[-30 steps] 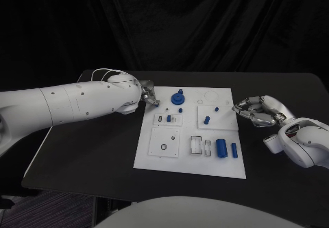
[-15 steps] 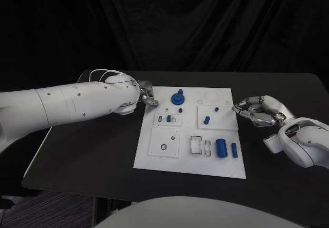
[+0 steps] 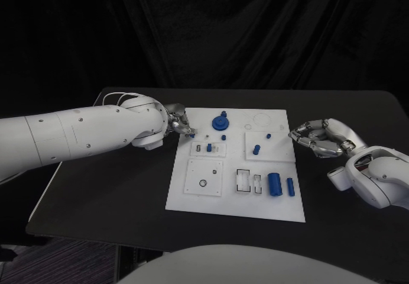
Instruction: Assemble the parts on the task board
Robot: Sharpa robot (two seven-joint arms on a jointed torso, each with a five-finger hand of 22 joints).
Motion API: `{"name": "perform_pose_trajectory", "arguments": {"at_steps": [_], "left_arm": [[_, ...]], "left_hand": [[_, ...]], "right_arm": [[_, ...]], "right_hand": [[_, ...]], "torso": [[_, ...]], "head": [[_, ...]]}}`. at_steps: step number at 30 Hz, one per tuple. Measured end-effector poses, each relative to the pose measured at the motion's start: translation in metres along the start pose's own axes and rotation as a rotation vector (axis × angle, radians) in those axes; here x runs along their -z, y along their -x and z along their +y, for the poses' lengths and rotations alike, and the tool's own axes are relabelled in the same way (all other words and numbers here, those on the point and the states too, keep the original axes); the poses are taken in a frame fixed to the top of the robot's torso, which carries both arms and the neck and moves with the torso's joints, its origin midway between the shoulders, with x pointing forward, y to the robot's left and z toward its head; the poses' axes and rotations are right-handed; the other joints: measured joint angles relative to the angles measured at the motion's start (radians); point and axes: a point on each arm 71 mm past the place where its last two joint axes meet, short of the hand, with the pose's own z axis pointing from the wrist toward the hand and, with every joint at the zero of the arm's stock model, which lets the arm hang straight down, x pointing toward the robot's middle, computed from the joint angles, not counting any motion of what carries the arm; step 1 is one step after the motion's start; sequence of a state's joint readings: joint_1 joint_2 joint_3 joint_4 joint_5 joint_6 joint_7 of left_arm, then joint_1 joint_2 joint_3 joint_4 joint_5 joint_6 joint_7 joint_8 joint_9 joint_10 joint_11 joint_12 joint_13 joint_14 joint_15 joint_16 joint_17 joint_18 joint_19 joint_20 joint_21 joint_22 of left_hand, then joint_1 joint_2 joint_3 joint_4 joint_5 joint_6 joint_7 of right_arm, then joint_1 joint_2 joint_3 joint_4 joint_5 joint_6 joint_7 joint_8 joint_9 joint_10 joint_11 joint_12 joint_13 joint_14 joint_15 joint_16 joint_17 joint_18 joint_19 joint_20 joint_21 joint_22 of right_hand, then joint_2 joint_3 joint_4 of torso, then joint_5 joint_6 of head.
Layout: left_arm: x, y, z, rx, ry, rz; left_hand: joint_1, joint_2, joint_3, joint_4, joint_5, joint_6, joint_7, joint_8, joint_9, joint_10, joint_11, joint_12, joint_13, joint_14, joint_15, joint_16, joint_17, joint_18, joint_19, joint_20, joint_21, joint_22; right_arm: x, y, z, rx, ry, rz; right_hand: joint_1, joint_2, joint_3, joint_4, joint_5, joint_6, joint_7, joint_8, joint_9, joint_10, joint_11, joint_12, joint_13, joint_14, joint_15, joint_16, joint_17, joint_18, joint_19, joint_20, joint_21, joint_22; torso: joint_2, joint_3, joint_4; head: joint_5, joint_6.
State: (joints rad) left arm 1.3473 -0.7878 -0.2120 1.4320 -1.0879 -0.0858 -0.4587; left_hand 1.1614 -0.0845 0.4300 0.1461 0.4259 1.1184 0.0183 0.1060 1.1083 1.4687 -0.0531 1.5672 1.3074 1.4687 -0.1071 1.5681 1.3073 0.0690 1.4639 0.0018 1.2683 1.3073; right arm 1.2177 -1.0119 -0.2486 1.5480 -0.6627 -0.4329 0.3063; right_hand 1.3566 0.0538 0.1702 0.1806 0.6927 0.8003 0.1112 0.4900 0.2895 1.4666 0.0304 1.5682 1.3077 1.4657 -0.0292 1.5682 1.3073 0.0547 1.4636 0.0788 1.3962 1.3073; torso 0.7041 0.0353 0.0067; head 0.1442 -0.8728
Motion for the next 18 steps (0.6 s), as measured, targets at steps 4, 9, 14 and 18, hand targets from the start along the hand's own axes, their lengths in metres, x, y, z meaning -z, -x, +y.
{"name": "perform_pose_trajectory", "arguments": {"at_steps": [4,9,14,18], "left_arm": [[0.008,-0.004,0.000,0.050,-0.009,0.016],[0.016,-0.008,0.000,0.105,-0.016,0.025],[0.023,-0.009,0.000,0.151,-0.023,0.018],[0.025,-0.009,0.000,0.179,-0.031,0.003]], "left_hand": [[-0.018,0.008,0.008,-0.008,-0.043,0.000,0.000,0.000,-0.003,0.000,0.000,0.000,0.000,0.000,0.000,0.000,0.000,0.000,0.000,0.000,0.000,0.000],[-0.024,0.013,0.006,-0.013,-0.081,0.001,0.000,0.000,-0.004,0.000,0.000,0.000,0.000,0.000,0.000,0.000,0.000,0.000,0.000,0.000,0.000,0.000],[-0.028,0.017,0.003,-0.010,-0.089,0.001,0.000,0.000,-0.004,0.000,0.000,0.000,0.000,0.000,0.000,0.000,0.000,0.000,0.000,0.000,-0.005,0.000],[-0.028,0.017,0.003,-0.010,-0.093,0.001,0.000,0.000,-0.004,0.000,0.000,0.000,0.000,0.000,0.000,0.000,0.000,0.000,0.000,0.000,-0.008,0.000]], "right_arm": [[0.000,0.000,0.000,0.000,0.000,0.000],[0.000,0.000,0.000,-0.001,0.000,0.001],[0.001,0.000,0.000,0.000,-0.001,0.000],[0.001,0.000,0.000,-0.001,-0.001,0.000]], "right_hand": [[0.000,0.000,0.000,0.000,0.000,0.000,0.000,0.000,0.000,0.000,0.000,0.000,0.000,0.000,0.000,0.000,0.000,0.000,0.000,0.000,0.000,0.000],[0.000,0.000,0.000,0.000,0.000,0.000,0.000,0.000,0.000,0.000,0.000,0.000,0.000,0.000,0.000,0.000,0.000,0.000,0.000,0.000,0.000,0.000],[0.000,0.000,0.000,0.000,0.000,0.000,0.000,0.000,0.000,0.000,0.000,0.000,0.000,0.000,0.000,0.000,0.000,0.000,0.000,0.000,0.000,0.000],[0.000,0.000,0.000,0.000,0.000,0.000,0.000,0.000,0.000,0.000,0.000,0.000,0.000,0.000,0.000,0.000,0.000,0.000,0.000,0.000,0.000,0.000]], "torso": [[0.000,-0.0002,0.0000],[0.000,-0.0004,-0.0001],[0.000,-0.0001,0.0003],[0.000,0.0004,0.0013]], "head": [[0.002,0.000],[0.002,0.000],[0.000,0.000],[0.000,0.000]]}}
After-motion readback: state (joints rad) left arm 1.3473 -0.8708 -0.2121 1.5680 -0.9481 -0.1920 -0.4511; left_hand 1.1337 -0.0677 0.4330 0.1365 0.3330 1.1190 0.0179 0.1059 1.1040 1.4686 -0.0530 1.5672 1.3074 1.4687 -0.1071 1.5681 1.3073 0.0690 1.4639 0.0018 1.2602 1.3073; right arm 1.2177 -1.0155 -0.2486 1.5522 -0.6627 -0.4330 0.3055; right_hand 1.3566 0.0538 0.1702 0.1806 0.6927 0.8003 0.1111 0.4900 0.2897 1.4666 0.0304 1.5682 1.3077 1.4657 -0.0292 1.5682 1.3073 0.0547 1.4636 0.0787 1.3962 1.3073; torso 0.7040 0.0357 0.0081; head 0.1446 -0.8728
